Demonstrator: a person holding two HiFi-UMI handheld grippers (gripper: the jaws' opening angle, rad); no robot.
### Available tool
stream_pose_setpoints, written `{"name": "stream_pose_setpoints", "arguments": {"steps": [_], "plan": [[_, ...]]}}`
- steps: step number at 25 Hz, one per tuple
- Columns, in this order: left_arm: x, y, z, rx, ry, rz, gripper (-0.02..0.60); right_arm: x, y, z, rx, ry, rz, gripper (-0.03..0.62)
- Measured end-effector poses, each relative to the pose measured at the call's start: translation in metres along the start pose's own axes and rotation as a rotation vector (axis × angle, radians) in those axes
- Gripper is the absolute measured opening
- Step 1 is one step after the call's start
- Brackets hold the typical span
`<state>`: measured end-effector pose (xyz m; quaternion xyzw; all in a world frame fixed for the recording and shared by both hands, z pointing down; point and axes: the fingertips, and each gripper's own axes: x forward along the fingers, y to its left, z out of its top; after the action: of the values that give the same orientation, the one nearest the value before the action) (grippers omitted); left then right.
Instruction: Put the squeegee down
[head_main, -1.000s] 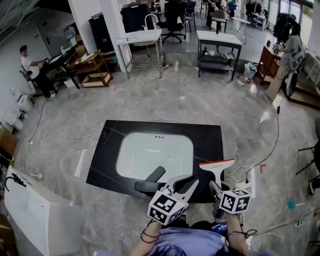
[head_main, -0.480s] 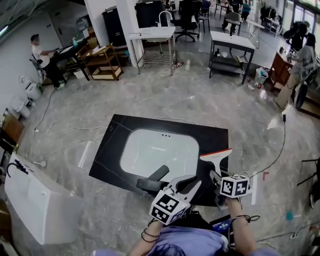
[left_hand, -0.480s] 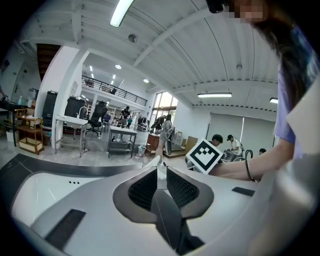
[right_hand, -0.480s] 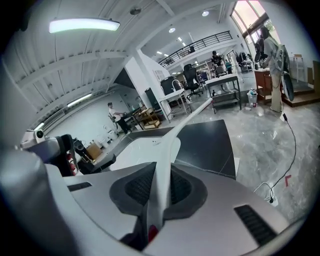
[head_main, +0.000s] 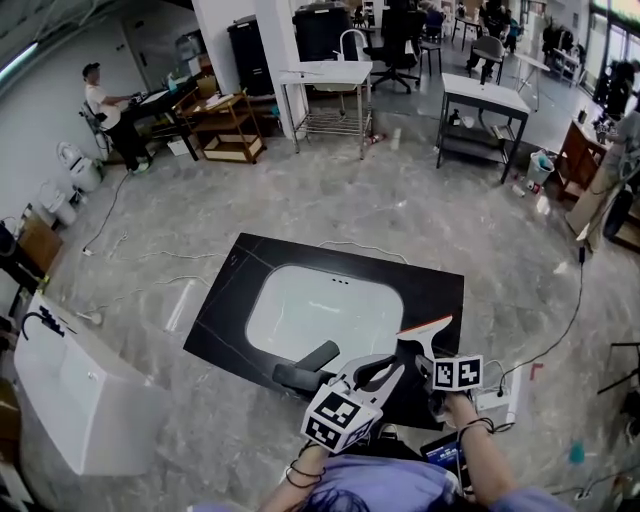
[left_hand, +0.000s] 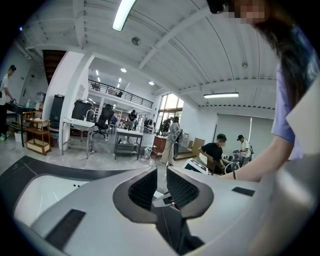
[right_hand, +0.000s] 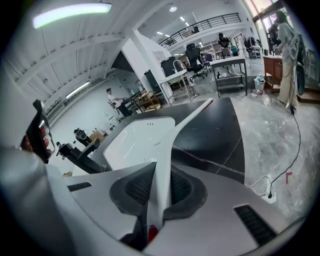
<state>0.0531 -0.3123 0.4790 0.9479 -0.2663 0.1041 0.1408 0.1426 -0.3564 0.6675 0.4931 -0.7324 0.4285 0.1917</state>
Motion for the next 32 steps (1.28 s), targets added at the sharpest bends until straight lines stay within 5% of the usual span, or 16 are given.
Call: {"name": "stream_pose_setpoints", "arguments": {"steps": [9, 20, 32], "plan": [[0.009, 0.008, -0.004, -0.009, 0.014, 0.045, 0.066, 0.023, -0.026, -0.007, 0.117, 0.021, 0.01, 0.046], [0.016, 0.008, -0.003, -0.013, 0.014, 0.056, 0.066, 0.024, -0.041, -0.008, 0.007, 0.062, -0.075, 0.051], [0.012, 0.007, -0.009, -0.016, 0.019, 0.071, 0.066, 0.014, -0.047, -0.013, -0.104, 0.08, -0.149, 0.262]]}}
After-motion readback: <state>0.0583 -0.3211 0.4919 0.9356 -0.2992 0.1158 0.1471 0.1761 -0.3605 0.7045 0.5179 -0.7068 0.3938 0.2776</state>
